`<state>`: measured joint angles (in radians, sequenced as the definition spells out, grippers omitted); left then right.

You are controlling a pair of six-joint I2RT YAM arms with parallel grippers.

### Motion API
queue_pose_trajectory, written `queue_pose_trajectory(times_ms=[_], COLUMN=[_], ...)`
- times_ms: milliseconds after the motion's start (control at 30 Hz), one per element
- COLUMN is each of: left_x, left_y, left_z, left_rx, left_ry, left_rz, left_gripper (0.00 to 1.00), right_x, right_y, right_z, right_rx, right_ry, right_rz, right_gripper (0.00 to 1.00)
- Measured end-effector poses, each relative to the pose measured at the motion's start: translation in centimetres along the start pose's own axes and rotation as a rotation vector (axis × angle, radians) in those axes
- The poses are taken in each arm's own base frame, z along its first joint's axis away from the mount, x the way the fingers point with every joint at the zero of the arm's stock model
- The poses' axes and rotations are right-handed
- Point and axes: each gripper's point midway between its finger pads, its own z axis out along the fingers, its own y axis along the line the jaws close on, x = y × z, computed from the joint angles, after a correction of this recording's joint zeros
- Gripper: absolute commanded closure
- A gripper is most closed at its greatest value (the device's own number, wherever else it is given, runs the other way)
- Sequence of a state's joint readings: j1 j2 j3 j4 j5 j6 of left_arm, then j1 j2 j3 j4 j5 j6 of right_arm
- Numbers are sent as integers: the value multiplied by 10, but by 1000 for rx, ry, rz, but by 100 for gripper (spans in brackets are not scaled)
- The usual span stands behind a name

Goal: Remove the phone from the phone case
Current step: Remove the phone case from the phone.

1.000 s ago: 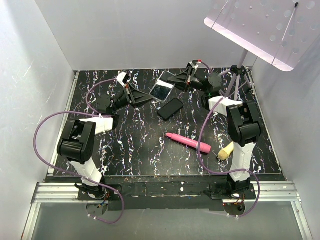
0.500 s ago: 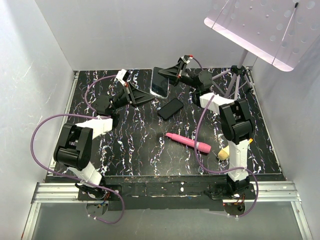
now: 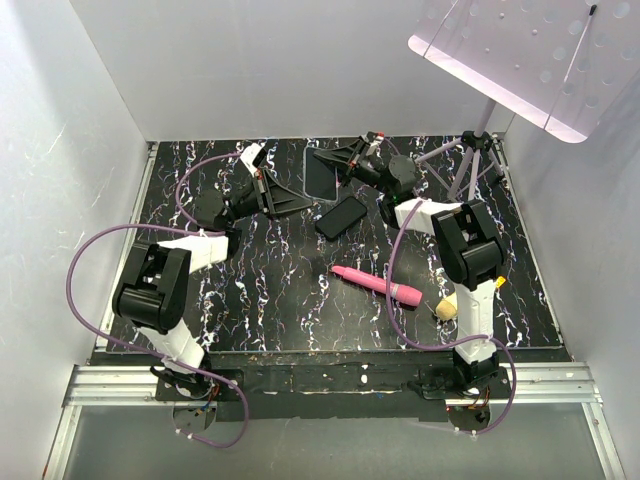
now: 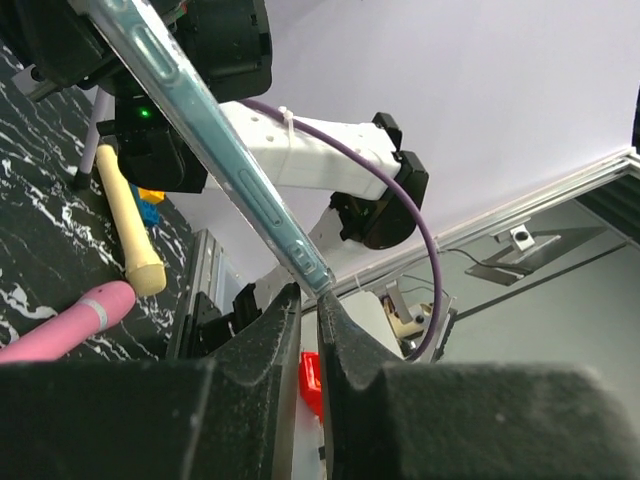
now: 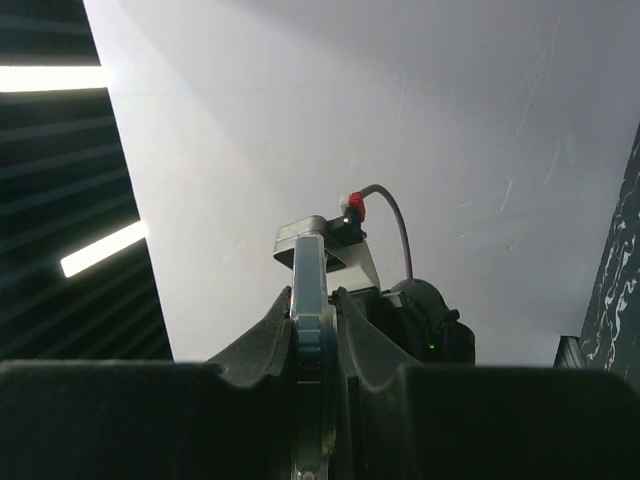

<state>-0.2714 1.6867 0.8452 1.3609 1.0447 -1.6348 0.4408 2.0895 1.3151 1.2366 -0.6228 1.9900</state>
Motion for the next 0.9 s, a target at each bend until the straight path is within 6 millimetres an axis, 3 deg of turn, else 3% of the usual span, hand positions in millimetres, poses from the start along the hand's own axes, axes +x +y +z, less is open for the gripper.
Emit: queue_pose_trajectory(times_ms=[67, 167, 233, 333, 400, 467, 567, 633, 767, 900], left_x=[3, 9, 20, 32, 34, 34, 33, 33, 31, 27], left_y=[2, 4, 4, 4, 4, 3, 1, -1, -10, -24], left_z=[-1, -4, -10, -17, -19, -19, -19, -19, -16, -6], left_rx=[-5, -16, -29, -54, -63, -63, -64, -71, -106, -127], left_ry=[17, 23, 28, 27, 24, 16, 7, 8, 11, 23], left_rz=[9, 21, 21, 2, -13, -22, -43, -42, -9, 59], left_gripper=[55, 45, 48, 70, 80, 72, 42, 33, 31, 37], right_x=[1, 9, 15, 24, 28, 30, 34, 38, 48, 59], right_y=[-6, -10, -8, -4, -1, 2, 5, 7, 21, 40], right_z=[-3, -2, -3, -4, -5, -6, -7, -8, -10, -11], right_rx=[13, 25, 28, 28, 25, 24, 25, 26, 14, -13], right_ry=[-3, 27, 47, 85, 103, 120, 136, 153, 183, 201], right_rz=[12, 12, 9, -4, -13, -23, -29, -34, -58, -116], right_gripper=[99, 99, 99, 99, 99, 99, 99, 99, 99, 99])
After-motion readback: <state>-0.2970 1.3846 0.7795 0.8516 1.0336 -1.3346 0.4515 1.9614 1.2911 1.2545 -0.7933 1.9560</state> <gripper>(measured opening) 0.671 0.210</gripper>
